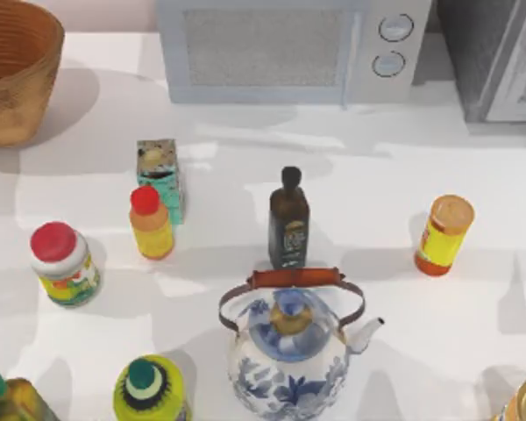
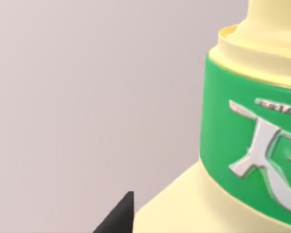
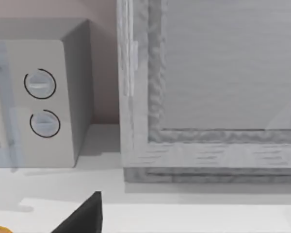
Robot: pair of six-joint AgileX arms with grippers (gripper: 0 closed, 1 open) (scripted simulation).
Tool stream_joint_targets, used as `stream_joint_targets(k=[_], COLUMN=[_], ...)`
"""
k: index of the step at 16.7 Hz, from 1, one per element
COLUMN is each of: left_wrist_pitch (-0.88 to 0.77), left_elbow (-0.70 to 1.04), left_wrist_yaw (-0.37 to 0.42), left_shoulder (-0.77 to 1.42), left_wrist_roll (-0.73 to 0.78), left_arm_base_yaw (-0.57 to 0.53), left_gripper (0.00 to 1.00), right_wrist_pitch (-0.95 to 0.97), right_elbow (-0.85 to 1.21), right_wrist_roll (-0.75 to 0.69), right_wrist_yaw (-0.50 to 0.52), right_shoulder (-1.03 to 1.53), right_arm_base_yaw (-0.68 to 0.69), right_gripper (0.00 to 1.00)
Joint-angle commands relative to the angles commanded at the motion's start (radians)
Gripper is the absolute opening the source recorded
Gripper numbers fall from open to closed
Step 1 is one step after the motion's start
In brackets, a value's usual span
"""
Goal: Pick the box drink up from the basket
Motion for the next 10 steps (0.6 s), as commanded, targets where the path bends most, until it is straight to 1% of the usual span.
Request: stream_joint_targets(k=[4, 10], left_wrist_pitch=[-0.077, -0.227], left_elbow=[-0.210, -0.634], left_wrist_yaw=[-0.039, -0.112], left_shoulder=[-0.297, -0.962], left_wrist_roll=[0.001, 0.002], left_arm_base_yaw=[-0.032, -0.098], left_gripper=[0.00, 0.00], right_wrist_pitch=[0.000, 0.000], right_elbow=[0.000, 0.000], right_wrist_roll=[0.000, 0.000], right_wrist_yaw=[0.000, 0.000], right_shoulder=[0.000, 0.000], right_arm_base_yaw=[0.000, 0.000], right_gripper=[1.00, 1.00])
